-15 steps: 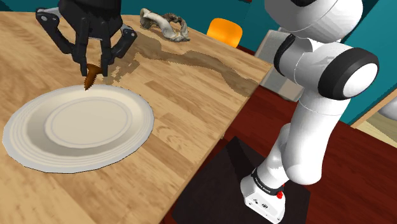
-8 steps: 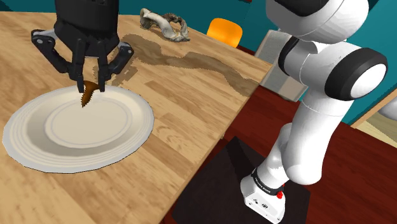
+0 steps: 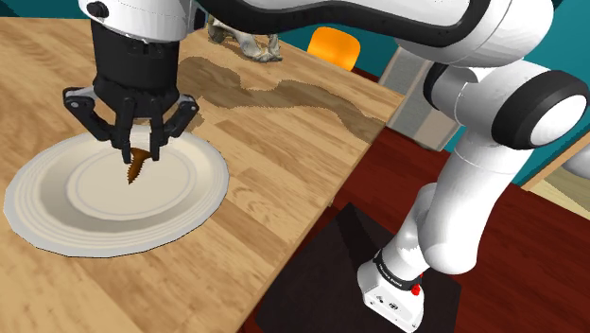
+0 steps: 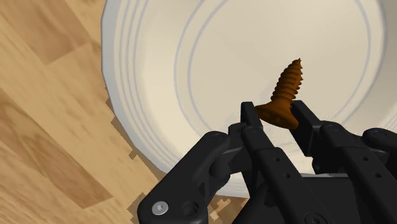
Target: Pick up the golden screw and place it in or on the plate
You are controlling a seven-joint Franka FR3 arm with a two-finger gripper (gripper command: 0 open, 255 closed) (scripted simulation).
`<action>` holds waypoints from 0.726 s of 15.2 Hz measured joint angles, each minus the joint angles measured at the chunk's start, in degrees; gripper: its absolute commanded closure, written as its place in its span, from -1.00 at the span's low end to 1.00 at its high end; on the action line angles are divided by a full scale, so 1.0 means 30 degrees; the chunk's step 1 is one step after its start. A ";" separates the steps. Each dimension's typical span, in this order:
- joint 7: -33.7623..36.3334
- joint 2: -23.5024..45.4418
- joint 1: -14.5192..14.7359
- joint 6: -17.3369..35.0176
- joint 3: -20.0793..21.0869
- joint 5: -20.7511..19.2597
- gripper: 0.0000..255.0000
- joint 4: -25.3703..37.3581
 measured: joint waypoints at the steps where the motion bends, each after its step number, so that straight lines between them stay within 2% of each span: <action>1: -0.0034 -0.0077 -0.0045 0.0127 -0.0011 0.0047 1.00 -0.0186; 6: -0.0049 -0.0135 -0.0073 0.0249 -0.0019 0.0078 1.00 -0.0341; 7: -0.0049 -0.0136 -0.0074 0.0251 -0.0019 0.0079 -1.00 -0.0343; 11: -0.0049 -0.0136 -0.0072 0.0252 -0.0017 0.0080 -1.00 -0.0346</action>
